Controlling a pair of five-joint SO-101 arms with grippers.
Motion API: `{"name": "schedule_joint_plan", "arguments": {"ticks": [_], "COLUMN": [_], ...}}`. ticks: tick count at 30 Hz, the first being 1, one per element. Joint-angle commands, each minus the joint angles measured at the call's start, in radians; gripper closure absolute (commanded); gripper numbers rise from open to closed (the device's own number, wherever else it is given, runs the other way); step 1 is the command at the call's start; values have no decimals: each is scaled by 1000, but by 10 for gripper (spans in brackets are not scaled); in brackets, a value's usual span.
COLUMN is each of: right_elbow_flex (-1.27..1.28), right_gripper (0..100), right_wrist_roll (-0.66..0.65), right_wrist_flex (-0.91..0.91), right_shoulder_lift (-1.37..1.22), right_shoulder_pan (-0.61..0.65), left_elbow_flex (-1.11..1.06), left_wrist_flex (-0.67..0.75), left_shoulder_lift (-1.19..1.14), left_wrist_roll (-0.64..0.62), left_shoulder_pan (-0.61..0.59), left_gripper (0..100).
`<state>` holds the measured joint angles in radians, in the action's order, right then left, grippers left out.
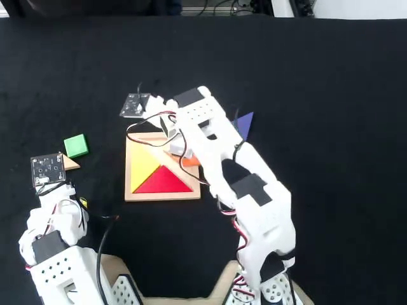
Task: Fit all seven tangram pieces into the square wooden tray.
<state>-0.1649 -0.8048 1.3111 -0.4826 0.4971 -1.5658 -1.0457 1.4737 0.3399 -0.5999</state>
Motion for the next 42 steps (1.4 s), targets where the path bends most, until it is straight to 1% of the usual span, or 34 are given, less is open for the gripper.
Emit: {"name": "schedule_joint_plan", "arguments": {"ticks": [1, 3, 4, 5, 7, 8, 10, 13, 17, 21, 26, 31, 35, 39, 42], "right_elbow_flex": [-96, -96, -96, -96, -94, -90, -71, -62, -62, -62, -62, -62, -81, -133, -124], "right_gripper": [783, 787, 809, 848, 965, 994, 951, 986, 985, 987, 988, 988, 988, 988, 988], "right_wrist_roll": [-12, -12, -12, -12, -8, -8, -8, -11, -11, -9, -9, -8, -8, -8, 17], "right_wrist_flex": [49, 43, 43, 41, 34, 32, 29, 28, 28, 64, 157, 166, 164, 164, 98], "right_shoulder_lift": [42, 48, 48, 47, 45, 44, 33, -5, -71, -90, -90, -90, -85, -16, 24], "right_shoulder_pan": [-61, -101, -115, -124, -130, -127, -120, -103, -101, -91, 0, 57, 48, 9, 26], "left_elbow_flex": [2, 2, 2, 2, 2, 2, 2, 2, 2, 2, 2, 2, 2, 2, 2], "left_wrist_flex": [11, 11, 11, 11, 11, 11, 11, 11, 11, 11, 11, 11, 11, 11, 11], "left_shoulder_lift": [5, 5, 5, 5, 5, 5, 5, 5, 5, 5, 5, 5, 5, 5, 5], "left_wrist_roll": [5, 5, 5, 5, 5, 5, 5, 5, 5, 5, 5, 5, 5, 5, 5], "left_shoulder_pan": [1, 1, 1, 1, 1, 1, 1, 1, 1, 1, 1, 1, 1, 1, 1], "left_gripper": [819, 819, 819, 819, 819, 819, 819, 819, 819, 819, 819, 819, 819, 819, 819]}}
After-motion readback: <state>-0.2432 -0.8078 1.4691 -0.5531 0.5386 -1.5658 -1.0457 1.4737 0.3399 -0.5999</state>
